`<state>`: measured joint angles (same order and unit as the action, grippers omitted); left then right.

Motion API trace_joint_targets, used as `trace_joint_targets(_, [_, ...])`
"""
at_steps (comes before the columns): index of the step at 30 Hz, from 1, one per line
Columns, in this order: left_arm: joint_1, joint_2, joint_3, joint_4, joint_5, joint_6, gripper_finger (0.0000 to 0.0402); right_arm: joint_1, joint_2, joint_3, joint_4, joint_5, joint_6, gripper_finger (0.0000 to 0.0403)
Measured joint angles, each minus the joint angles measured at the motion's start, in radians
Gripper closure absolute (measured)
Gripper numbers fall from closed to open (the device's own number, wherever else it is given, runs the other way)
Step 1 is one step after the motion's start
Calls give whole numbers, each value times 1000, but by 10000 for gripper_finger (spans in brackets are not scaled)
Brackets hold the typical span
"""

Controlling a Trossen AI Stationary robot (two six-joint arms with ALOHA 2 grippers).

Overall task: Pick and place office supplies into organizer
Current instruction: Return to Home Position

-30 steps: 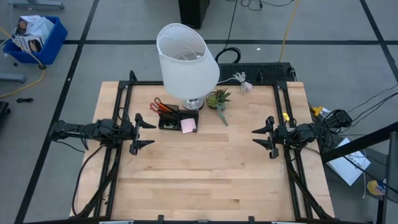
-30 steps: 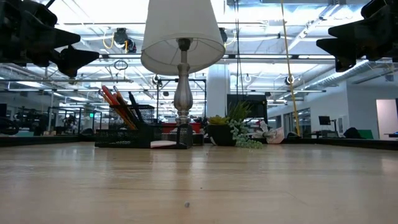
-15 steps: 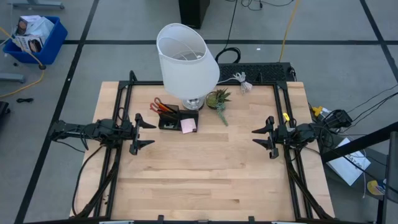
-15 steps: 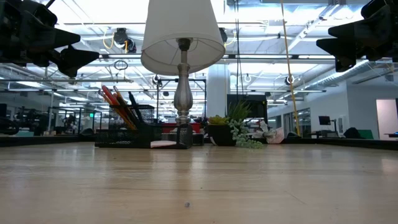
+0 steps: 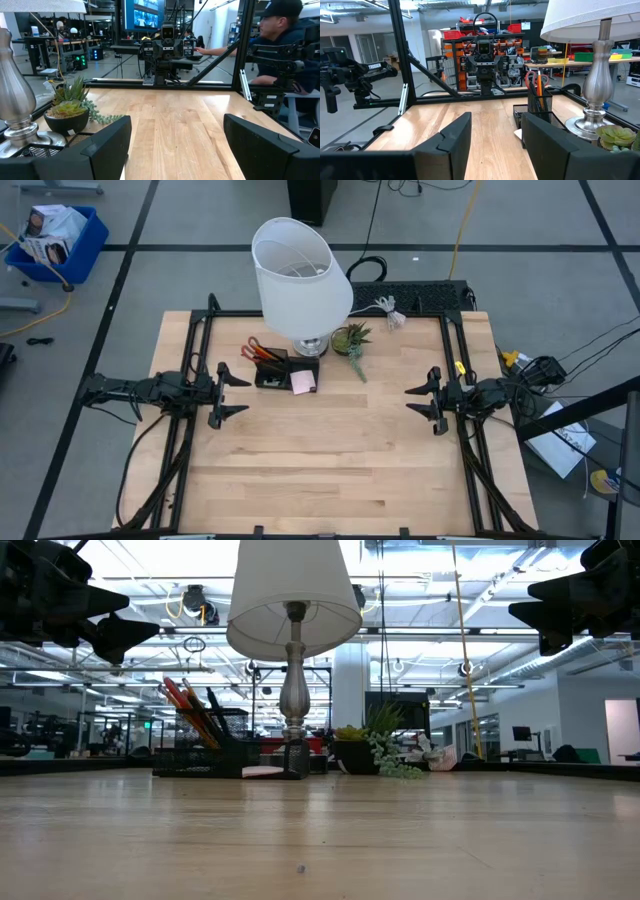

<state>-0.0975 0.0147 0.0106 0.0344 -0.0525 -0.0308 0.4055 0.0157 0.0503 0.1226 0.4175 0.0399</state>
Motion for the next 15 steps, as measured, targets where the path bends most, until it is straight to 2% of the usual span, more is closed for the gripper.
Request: trace_joint_targets(15, [0, 0, 0, 0, 0, 0, 82, 0, 0, 0, 0, 0, 0, 238])
